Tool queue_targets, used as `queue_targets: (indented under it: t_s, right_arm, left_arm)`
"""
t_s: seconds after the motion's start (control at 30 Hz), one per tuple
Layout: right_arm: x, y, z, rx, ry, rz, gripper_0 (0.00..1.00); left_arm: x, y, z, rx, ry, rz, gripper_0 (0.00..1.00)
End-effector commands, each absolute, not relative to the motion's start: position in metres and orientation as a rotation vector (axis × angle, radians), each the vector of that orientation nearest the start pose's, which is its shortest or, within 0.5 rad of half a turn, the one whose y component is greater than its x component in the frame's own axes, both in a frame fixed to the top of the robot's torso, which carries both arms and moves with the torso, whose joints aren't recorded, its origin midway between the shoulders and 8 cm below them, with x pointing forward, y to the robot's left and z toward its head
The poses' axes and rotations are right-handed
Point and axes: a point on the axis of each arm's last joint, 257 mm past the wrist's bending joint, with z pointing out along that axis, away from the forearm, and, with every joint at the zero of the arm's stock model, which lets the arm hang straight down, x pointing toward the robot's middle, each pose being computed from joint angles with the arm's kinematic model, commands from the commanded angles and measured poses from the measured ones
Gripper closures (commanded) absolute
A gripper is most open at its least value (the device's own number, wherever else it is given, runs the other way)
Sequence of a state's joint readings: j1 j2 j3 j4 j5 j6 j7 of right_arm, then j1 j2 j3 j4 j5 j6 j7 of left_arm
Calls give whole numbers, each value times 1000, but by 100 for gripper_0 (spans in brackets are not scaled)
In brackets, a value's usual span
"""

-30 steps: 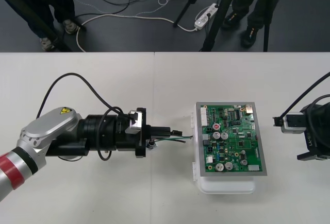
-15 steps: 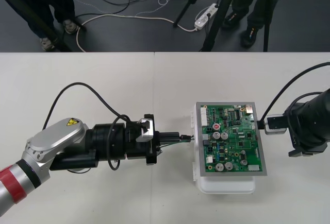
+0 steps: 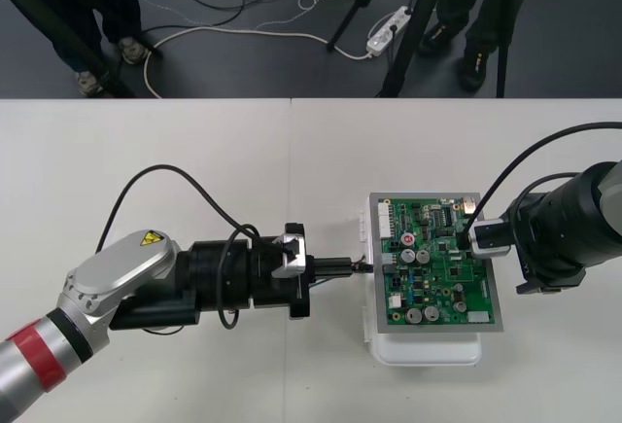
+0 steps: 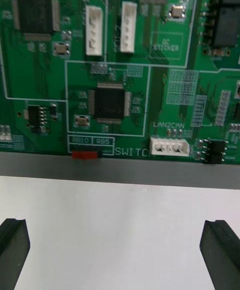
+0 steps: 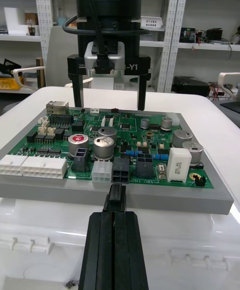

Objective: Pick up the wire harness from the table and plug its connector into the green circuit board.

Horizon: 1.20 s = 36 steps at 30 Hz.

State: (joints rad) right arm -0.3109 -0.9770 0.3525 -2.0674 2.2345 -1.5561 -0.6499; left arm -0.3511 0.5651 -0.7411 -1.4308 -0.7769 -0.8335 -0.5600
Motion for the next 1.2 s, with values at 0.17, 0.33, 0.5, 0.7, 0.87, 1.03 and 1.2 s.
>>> queue_targets:
  t_s: [0.17, 0.33, 0.5, 0.7, 0.87, 1.03, 1.2]
  right_arm:
    - [386, -260, -247, -2110, 1916, -306, 0]
    - [384, -256, -249, -2115, 1907, -291, 0]
    - [385, -247, -251, -2113, 1891, -281, 0]
    - [386, -236, -258, -2098, 1883, -271, 0]
    - [387, -235, -259, -2091, 1881, -286, 0]
    - [386, -237, -260, -2094, 1885, -286, 0]
    - [386, -238, -260, -2094, 1887, -285, 0]
  left_arm:
    - [338, -68, -227, 1314, 1026, -885, 100]
    - [336, -70, -226, 1321, 1006, -874, 100]
    - [336, -71, -226, 1326, 997, -864, 100]
    - [336, -74, -224, 1324, 983, -857, 100]
    - [337, -74, -225, 1324, 983, -849, 100]
    - [339, -73, -228, 1331, 986, -826, 100]
    - [342, -72, -232, 1350, 983, -794, 100]
